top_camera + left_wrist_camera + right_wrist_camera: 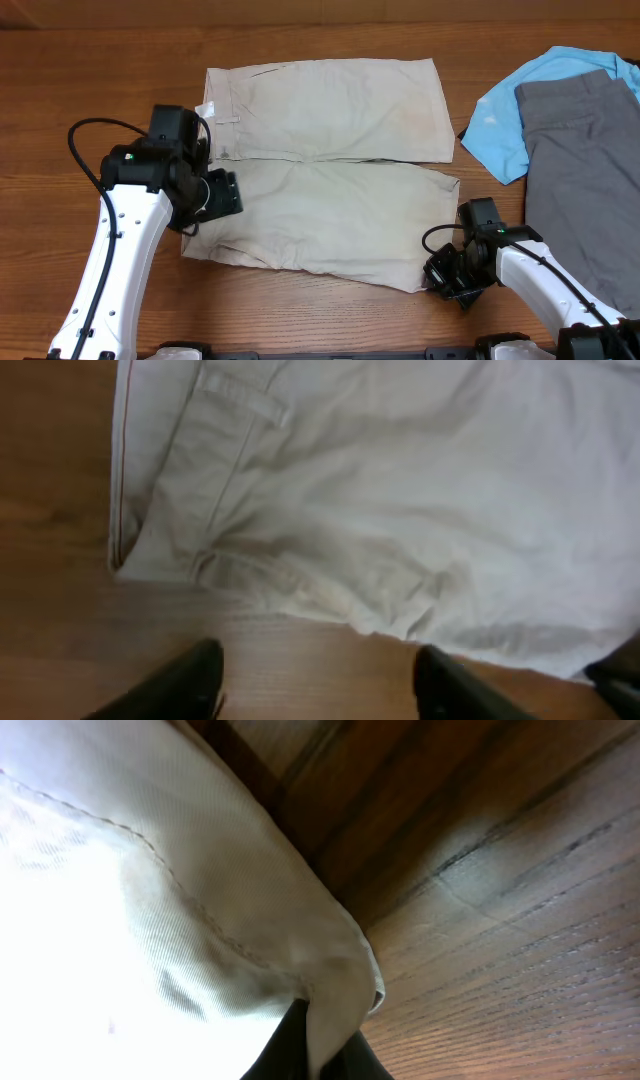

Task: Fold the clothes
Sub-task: 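Move the left gripper down to grasp the shorts' lower left corner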

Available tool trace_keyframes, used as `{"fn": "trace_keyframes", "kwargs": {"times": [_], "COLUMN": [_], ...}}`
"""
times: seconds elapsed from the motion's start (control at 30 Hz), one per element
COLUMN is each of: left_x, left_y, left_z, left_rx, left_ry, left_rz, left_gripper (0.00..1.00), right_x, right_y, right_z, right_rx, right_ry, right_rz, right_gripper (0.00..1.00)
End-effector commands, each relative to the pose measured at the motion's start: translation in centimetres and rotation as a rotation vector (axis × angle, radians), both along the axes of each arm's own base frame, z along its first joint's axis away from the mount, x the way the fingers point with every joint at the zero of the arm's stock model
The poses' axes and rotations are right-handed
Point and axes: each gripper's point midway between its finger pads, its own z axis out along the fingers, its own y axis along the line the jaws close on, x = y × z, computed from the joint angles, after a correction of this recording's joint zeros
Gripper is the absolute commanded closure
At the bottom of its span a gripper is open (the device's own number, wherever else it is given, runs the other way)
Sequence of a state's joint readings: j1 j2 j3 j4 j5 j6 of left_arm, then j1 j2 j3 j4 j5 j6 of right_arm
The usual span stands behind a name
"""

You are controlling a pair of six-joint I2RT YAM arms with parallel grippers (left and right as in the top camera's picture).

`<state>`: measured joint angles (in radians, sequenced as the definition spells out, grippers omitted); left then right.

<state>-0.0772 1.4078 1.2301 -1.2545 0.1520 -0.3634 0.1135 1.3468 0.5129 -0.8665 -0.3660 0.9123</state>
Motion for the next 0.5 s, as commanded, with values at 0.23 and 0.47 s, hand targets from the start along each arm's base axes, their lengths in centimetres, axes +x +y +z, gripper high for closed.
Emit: {"fn": "trace_keyframes", "kwargs": {"times": [0.23, 0.47], "left_x": [-5.9, -6.2], "left_y": [0.8, 1.0], "left_z": [-4.7, -8.1], "left_rx": [0.036, 0.041], "left_ry": [0.269, 0.282], "left_rz": [0.207, 0.398], "left_gripper": [0.27, 0.26], "right_x": [-0.5, -0.5], "right_y": [-0.4, -0.6], "right_z": [-0.4, -0.5], "right_rx": [-0.028, -0.041], "right_ry": [0.018, 0.019], "right_rz": [0.002, 0.007], "right_gripper": [0.94, 0.96]}}
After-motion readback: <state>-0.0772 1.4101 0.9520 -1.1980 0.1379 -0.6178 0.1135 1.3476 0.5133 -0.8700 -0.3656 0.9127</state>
